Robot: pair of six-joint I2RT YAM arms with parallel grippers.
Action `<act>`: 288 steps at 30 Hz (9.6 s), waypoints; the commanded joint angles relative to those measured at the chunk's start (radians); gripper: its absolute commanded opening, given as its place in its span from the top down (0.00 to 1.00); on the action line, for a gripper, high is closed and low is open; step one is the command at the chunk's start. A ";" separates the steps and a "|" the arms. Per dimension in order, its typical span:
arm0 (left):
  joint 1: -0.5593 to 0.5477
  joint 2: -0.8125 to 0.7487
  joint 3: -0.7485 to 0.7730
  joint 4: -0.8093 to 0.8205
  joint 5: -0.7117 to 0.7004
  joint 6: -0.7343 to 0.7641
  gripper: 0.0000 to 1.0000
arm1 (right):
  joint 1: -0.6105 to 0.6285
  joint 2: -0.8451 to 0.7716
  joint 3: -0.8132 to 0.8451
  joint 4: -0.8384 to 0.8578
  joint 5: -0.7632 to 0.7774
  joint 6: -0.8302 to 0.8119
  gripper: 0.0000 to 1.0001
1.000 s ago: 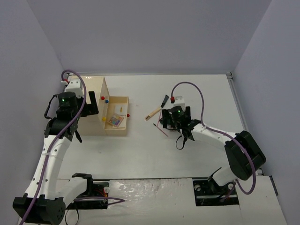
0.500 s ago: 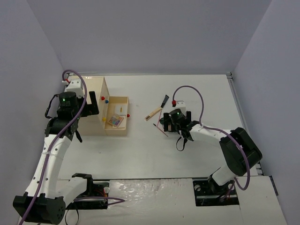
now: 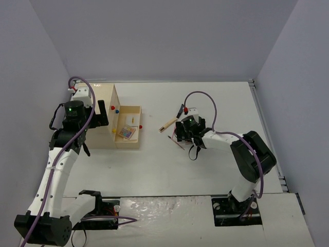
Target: Organize the makeup
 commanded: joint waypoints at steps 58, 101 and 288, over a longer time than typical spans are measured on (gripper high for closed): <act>0.008 -0.004 0.042 0.040 0.012 -0.010 0.03 | 0.082 0.047 0.076 -0.107 -0.102 0.025 0.14; 0.009 -0.026 0.037 0.048 -0.019 0.003 0.03 | 0.165 0.163 0.701 -0.032 -0.744 -0.575 0.80; 0.008 0.134 0.036 0.088 0.058 -0.066 0.03 | 0.275 0.555 0.849 0.426 -1.142 -0.345 0.52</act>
